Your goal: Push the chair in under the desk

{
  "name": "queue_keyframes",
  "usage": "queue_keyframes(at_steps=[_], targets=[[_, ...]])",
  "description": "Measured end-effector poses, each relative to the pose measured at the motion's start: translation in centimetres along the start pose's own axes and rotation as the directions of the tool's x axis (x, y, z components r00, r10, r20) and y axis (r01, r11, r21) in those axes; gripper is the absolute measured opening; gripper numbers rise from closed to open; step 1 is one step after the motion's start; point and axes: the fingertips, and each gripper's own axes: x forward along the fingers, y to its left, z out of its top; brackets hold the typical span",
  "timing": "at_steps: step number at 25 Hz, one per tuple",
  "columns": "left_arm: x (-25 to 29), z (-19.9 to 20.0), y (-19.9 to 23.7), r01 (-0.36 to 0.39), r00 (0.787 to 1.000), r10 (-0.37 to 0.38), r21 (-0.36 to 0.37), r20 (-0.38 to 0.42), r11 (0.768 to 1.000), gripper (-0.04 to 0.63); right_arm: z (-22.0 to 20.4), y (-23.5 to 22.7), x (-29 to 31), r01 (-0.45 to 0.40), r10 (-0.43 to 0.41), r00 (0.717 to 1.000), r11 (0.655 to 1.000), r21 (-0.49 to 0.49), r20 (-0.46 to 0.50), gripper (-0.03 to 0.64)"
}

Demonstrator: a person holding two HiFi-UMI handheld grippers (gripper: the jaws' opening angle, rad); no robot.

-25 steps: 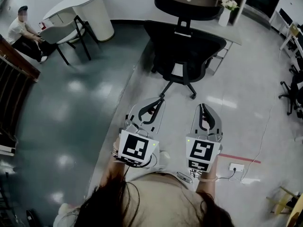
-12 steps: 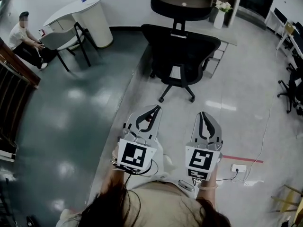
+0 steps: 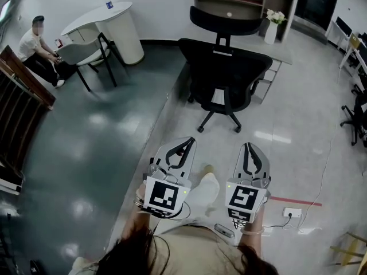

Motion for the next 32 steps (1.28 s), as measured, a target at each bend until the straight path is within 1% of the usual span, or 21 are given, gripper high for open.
queue_keyframes(at_steps=[4, 8, 11, 14, 17, 19, 23, 32], targets=[[0.5, 0.0, 0.3, 0.002, 1.0, -0.002, 0.011, 0.002, 1.0, 0.012, -0.4, 0.0, 0.2, 0.01, -0.01, 1.0, 1.0, 0.0, -0.007, 0.032], [1.5, 0.1, 0.2, 0.022, 1.0, -0.022, 0.006, 0.011, 1.0, 0.012, -0.6, -0.4, 0.3, 0.025, -0.026, 1.0, 1.0, -0.019, -0.016, 0.032], [2.2, -0.2, -0.4, 0.036, 0.999, -0.036, 0.028, 0.002, 0.999, 0.012, -0.9, -0.9, 0.4, 0.041, -0.041, 0.999, 0.999, -0.018, -0.017, 0.032], [2.2, -0.6, -1.0, 0.047, 0.999, -0.047, 0.041, -0.012, 0.998, 0.012, -1.6, -1.9, 0.2, 0.075, -0.076, 0.997, 0.997, -0.017, -0.021, 0.032], [1.9, -0.6, -0.7, 0.041, 0.999, -0.04, 0.031, -0.018, 0.999, 0.012, -1.3, -2.5, 0.2, 0.093, -0.094, 0.996, 0.996, -0.014, -0.01, 0.032], [1.9, -0.4, -0.2, 0.032, 0.999, -0.032, 0.039, -0.02, 0.999, 0.012, -0.8, -2.4, 0.3, 0.095, -0.095, 0.995, 0.995, -0.006, 0.007, 0.032], [2.5, 0.4, -0.3, 0.033, 0.999, -0.033, 0.058, -0.003, 0.998, 0.012, -0.6, -2.4, 0.1, 0.092, -0.092, 0.995, 0.996, 0.011, 0.028, 0.032], [4.4, 1.8, -2.1, 0.066, 0.997, -0.069, 0.092, 0.03, 0.994, 0.012, -0.4, -3.8, -0.5, 0.115, -0.113, 0.992, 0.993, -0.023, 0.05, 0.032]])
